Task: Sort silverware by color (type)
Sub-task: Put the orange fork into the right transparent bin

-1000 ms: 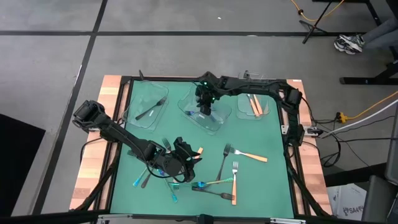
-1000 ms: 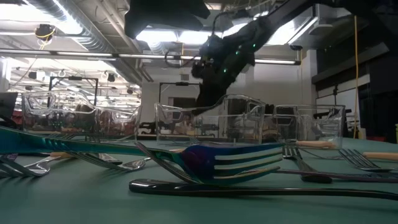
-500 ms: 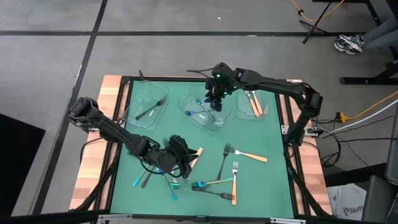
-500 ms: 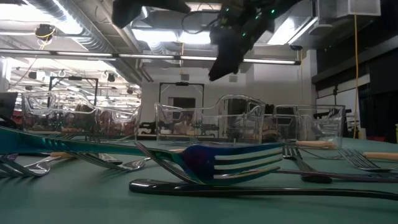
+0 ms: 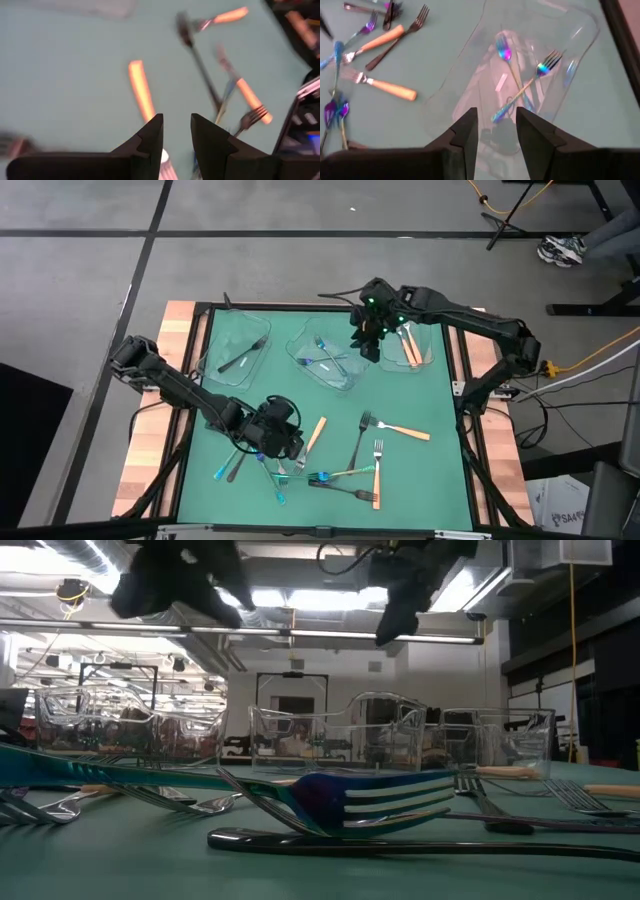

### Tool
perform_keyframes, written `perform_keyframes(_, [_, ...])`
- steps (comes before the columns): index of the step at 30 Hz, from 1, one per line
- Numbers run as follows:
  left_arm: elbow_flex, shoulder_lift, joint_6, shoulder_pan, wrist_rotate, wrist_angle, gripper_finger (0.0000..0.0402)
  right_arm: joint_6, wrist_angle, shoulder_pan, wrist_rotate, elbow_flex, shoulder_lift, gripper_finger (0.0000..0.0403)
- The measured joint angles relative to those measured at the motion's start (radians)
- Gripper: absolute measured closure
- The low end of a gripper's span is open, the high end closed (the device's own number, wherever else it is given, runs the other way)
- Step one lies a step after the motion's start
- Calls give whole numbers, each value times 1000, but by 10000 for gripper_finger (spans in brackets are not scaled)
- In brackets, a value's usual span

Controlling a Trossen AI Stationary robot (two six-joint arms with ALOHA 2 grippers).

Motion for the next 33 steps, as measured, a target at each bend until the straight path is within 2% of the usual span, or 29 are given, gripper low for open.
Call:
perform_keyframes(10, [0, 0, -207, 1, 138, -96, 308, -7, -74, 169, 0, 0, -13, 281])
perform_keyframes(17, [0, 26, -305, -24, 187, -96, 308, -6, -164, 299, 1, -1, -13, 281])
perform_keyframes(21, [0, 38, -361, -50, 192, -91, 308, 34, -165, 383, 4, -45, -13, 281])
perform_keyframes(27, [0, 57, -416, -84, 193, -106, 308, 74, -149, 512, 111, -147, -12, 281])
perform_keyframes(33, [1, 95, -522, -91, 222, -87, 308, 106, -102, 589, 201, -228, -12, 281])
